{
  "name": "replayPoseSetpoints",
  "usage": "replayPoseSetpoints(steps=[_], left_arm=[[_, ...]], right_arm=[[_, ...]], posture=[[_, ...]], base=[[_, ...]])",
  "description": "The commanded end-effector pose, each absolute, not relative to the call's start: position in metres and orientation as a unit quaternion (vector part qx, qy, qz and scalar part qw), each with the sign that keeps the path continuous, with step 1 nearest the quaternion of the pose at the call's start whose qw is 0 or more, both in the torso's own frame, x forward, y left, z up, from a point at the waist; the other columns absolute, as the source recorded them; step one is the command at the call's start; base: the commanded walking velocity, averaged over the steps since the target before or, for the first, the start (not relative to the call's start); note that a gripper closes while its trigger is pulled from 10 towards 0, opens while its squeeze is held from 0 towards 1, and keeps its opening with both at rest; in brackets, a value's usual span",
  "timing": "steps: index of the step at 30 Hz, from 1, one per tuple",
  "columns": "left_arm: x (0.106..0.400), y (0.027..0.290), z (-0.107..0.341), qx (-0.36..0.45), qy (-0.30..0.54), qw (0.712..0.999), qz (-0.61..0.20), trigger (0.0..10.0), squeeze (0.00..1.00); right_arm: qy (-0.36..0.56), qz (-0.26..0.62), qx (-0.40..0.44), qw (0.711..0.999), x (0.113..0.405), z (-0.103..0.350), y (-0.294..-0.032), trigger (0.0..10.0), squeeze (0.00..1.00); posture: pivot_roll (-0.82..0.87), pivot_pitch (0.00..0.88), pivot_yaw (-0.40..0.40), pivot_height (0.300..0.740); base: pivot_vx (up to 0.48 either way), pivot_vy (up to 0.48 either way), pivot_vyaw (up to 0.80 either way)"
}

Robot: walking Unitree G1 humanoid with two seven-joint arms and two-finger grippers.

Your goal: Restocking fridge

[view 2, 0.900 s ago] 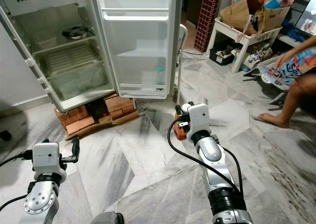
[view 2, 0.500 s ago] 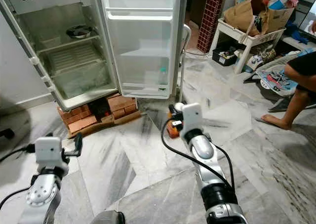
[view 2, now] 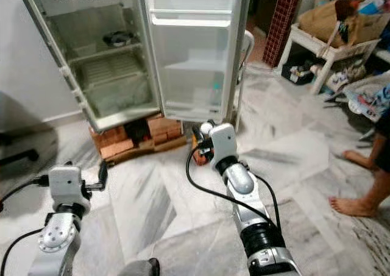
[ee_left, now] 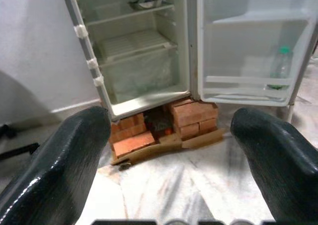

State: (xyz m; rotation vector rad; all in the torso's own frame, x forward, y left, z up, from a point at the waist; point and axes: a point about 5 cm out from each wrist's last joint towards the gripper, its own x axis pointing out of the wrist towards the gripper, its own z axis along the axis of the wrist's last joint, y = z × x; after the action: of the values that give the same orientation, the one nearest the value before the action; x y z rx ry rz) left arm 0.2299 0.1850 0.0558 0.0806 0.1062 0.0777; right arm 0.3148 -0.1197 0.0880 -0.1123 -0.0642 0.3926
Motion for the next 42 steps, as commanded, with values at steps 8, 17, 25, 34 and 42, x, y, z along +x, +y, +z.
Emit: replayPoseSetpoints(steps=[8,17,25,34,42], left_arm=[[0.236,0.191,0.066,0.044,0.033,0.997,0.051,10.0,0.0],[0.237,0.187,0.065,0.043,0.035,0.997,0.048,10.0,0.0],[0.239,0.183,0.067,0.043,0.034,0.998,0.041,10.0,0.0],[0.241,0.185,0.072,0.042,0.027,0.998,0.045,10.0,0.0],[0.249,0.192,0.084,0.046,0.012,0.997,0.06,10.0,0.0]], right_arm=[[-0.059,0.199,-0.053,0.977,0.321,0.1,-0.111,10.0,0.0],[-0.058,0.217,-0.054,0.973,0.316,0.097,-0.105,10.0,0.0],[-0.059,0.235,-0.061,0.968,0.312,0.096,-0.097,10.0,0.0],[-0.048,0.223,-0.063,0.972,0.311,0.092,-0.102,10.0,0.0],[-0.072,0.221,-0.072,0.97,0.32,0.108,-0.105,10.0,0.0]], posture=[[0.03,0.029,0.02,0.74],[0.03,0.048,0.018,0.74],[0.03,0.072,-0.005,0.74],[0.03,0.081,0.008,0.74],[0.02,0.09,0.015,0.74]], base=[[0.292,0.0,0.0],[0.287,0.0,0.0],[0.283,0.0,0.8],[0.273,0.0,0.52],[0.155,0.299,0.0]])
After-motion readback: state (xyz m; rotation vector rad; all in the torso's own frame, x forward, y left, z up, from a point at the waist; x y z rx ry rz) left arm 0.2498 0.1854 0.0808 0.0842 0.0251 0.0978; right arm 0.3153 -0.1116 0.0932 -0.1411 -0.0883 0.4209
